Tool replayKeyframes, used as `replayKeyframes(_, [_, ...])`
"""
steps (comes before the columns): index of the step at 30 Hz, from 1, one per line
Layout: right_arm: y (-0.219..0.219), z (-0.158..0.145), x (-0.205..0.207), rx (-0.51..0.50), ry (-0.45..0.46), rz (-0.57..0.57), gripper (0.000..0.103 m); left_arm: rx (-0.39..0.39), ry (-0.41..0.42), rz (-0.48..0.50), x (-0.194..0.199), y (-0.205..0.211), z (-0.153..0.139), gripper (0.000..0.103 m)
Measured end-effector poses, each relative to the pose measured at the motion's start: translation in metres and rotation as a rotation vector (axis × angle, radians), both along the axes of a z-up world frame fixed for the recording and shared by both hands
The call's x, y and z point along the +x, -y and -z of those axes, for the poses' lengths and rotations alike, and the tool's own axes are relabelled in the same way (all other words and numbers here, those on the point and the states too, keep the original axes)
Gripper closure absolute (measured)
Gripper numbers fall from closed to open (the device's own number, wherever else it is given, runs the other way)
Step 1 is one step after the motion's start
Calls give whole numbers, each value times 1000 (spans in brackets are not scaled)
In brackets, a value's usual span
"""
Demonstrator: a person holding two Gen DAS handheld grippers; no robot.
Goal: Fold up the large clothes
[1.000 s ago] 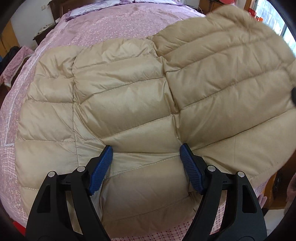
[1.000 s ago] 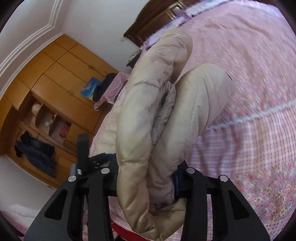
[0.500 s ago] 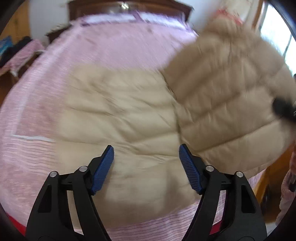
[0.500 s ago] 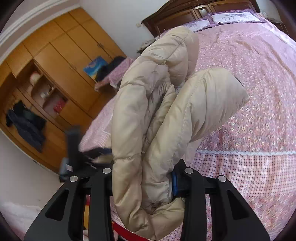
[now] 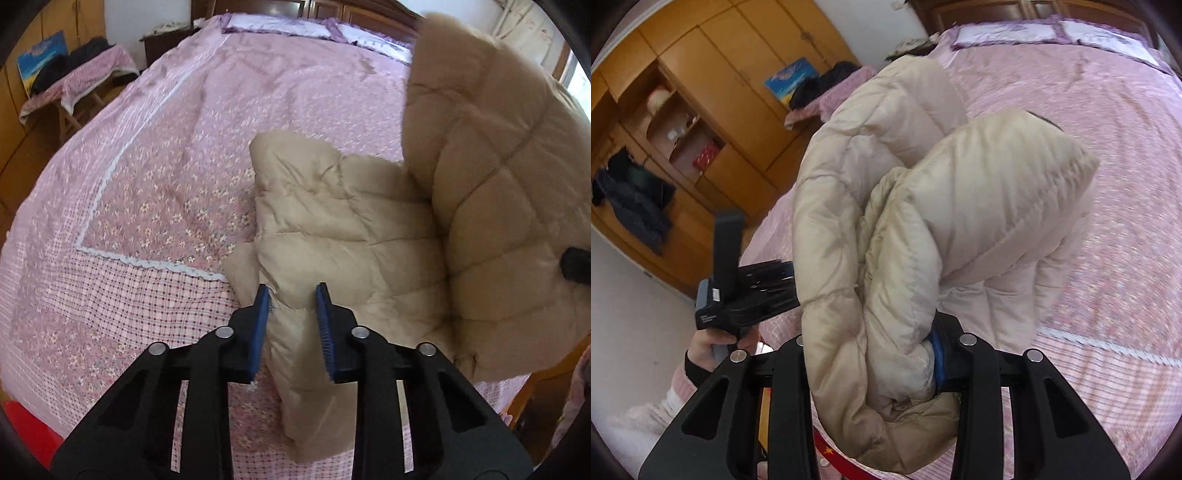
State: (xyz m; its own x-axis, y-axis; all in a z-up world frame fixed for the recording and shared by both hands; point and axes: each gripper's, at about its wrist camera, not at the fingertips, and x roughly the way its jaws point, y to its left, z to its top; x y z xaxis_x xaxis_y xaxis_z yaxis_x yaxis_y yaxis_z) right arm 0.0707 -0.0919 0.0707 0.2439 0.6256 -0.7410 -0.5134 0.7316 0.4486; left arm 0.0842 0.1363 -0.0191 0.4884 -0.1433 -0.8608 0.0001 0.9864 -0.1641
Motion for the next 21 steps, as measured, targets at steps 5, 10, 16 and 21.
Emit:
replayKeyframes(5, [-45, 25, 7, -56, -60, -58, 65, -25, 11, -13, 1, -10, 1, 79])
replayKeyframes(10, [-74, 55, 14, -92, -119, -104, 57, -22, 29, -32, -8, -24, -3, 79])
replayKeyframes(16, [-82, 71, 16, -21, -167, -110, 30, -20, 43, -63, -15, -44, -11, 79])
replayKeyframes(21, [-72, 50, 0, 38, -168, -114, 25, -26, 63, -63, -20, -50, -26, 78])
